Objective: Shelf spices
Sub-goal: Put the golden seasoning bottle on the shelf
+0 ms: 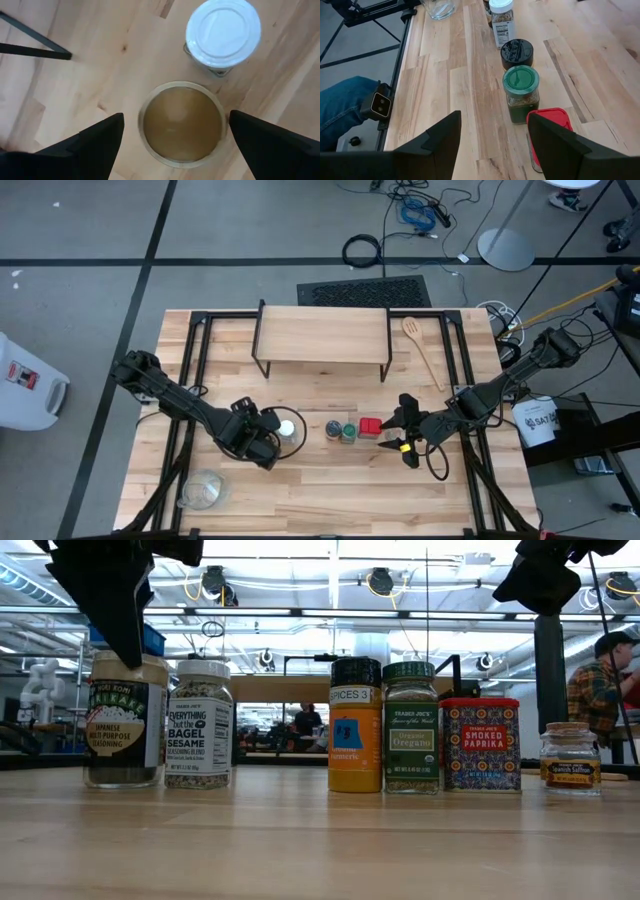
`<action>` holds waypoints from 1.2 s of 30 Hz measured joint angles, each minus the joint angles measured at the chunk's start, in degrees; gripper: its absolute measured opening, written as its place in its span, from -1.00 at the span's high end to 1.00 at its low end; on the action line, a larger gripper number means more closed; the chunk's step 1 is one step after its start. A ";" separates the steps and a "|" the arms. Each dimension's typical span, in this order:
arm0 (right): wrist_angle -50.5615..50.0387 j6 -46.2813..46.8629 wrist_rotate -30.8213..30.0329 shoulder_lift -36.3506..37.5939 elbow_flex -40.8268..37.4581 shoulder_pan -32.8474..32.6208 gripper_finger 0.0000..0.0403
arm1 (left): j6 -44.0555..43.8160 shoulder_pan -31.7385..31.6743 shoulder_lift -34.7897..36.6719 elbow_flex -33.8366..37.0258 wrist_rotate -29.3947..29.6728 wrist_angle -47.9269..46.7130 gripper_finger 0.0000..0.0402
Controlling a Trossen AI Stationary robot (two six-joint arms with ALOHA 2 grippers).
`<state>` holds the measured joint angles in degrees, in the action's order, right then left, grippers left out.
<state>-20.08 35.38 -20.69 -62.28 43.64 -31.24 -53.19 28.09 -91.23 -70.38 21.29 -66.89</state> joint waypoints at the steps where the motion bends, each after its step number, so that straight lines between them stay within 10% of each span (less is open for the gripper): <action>1: 0.00 0.03 0.00 0.00 0.00 0.00 -0.08 | 0.35 -0.35 0.03 0.38 0.14 0.30 -0.85; 36: -0.02 0.31 0.02 0.00 0.00 -0.05 -0.08 | 7.09 -1.50 0.11 4.27 -3.06 5.15 -0.58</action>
<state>-20.10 35.69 -20.67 -62.28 43.64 -31.29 -46.10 26.59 -91.13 -66.12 18.22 -61.74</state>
